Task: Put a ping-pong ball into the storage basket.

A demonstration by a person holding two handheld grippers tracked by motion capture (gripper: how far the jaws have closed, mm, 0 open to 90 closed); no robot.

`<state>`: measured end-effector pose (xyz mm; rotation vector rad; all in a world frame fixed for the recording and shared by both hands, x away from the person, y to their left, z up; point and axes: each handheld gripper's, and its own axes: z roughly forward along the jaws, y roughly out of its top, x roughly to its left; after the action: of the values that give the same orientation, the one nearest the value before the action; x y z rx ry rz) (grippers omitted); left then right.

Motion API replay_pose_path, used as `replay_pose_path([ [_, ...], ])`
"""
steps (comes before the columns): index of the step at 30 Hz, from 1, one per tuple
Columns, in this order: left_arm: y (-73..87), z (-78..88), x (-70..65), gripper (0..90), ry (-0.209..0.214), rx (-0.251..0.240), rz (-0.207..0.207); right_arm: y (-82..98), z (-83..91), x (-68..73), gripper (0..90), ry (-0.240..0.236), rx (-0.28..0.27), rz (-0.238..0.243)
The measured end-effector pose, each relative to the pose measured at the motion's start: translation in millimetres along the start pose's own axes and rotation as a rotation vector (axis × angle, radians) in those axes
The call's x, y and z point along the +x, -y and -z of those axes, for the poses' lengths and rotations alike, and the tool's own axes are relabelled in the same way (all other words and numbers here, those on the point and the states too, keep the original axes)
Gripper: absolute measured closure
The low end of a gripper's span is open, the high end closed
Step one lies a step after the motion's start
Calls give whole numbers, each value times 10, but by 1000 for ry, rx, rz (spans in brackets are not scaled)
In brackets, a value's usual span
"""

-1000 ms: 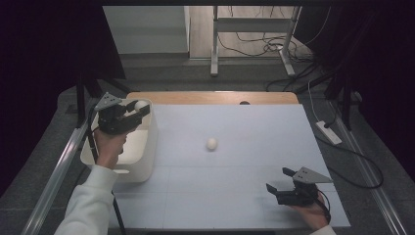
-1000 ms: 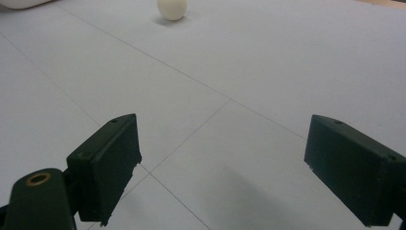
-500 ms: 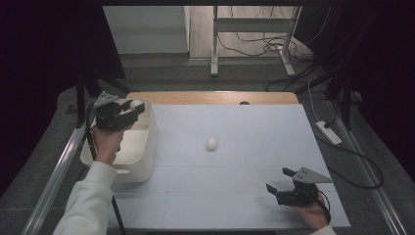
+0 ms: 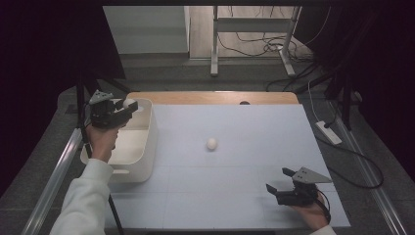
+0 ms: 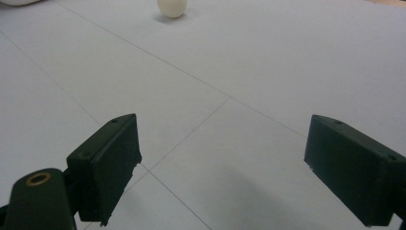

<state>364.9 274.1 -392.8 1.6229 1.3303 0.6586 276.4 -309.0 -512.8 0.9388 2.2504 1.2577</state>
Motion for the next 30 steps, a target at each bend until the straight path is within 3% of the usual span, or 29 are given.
replay_pose_path([
  [16,16,-69,89,505,-34,37,8,0,-1,-1,117,3,1,0],
  [30,42,-174,152,504,-58,106,7,1,-4,-2,117,2,2,-2],
])
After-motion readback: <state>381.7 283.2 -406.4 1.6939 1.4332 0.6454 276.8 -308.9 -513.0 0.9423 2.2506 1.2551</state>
